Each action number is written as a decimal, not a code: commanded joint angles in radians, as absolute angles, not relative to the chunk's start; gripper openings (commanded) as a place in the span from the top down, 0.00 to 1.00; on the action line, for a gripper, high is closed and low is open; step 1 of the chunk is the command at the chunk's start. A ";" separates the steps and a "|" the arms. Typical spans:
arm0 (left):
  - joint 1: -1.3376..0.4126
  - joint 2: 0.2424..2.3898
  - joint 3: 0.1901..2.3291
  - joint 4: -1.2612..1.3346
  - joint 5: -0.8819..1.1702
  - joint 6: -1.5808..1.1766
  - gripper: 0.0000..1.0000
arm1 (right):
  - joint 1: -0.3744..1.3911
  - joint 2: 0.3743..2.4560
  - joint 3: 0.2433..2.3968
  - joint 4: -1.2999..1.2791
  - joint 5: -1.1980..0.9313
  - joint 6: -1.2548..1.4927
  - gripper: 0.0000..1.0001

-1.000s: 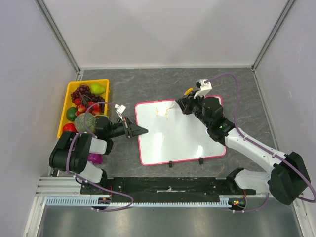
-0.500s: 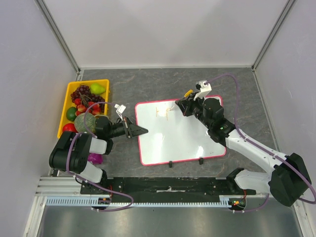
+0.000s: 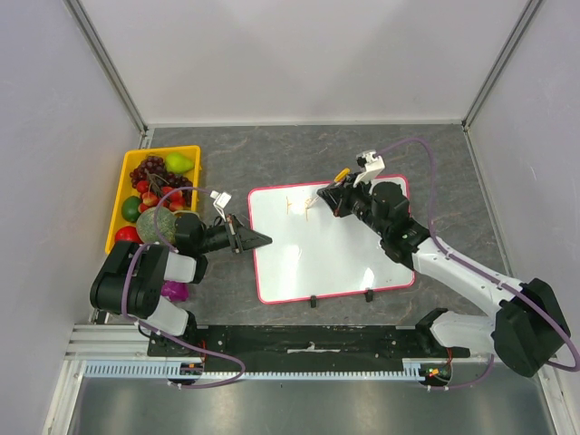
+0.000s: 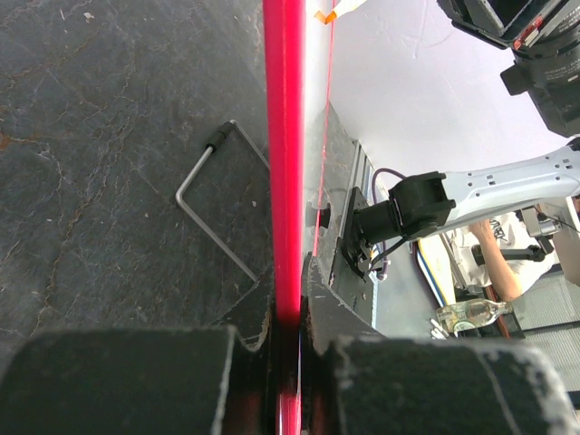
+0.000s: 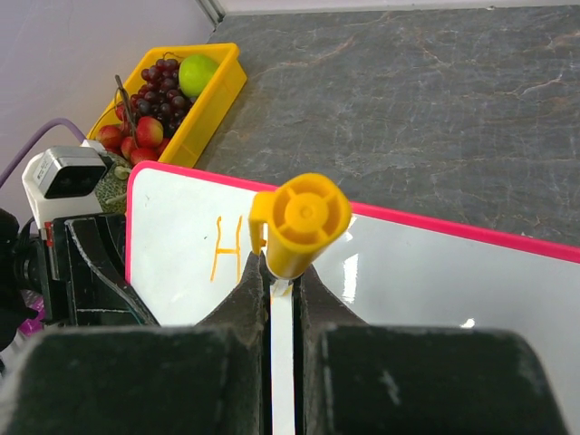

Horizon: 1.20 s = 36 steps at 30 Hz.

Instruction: Write a sentence on the whiteboard

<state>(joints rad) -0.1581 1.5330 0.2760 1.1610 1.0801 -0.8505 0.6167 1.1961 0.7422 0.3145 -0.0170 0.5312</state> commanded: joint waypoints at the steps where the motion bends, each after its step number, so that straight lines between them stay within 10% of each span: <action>1: -0.160 1.545 0.279 1.124 1.022 -0.698 0.98 | 0.611 1.213 0.733 0.337 -0.021 0.557 1.00; 36: -0.161 1.540 0.278 1.117 1.022 -0.692 0.98 | 0.572 1.166 0.739 0.342 0.003 0.555 1.00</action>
<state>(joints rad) -0.1581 1.5326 0.2779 1.1614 1.0840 -0.8448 0.5758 1.1519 0.7277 0.2951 0.0040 0.5510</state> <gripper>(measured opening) 0.083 0.062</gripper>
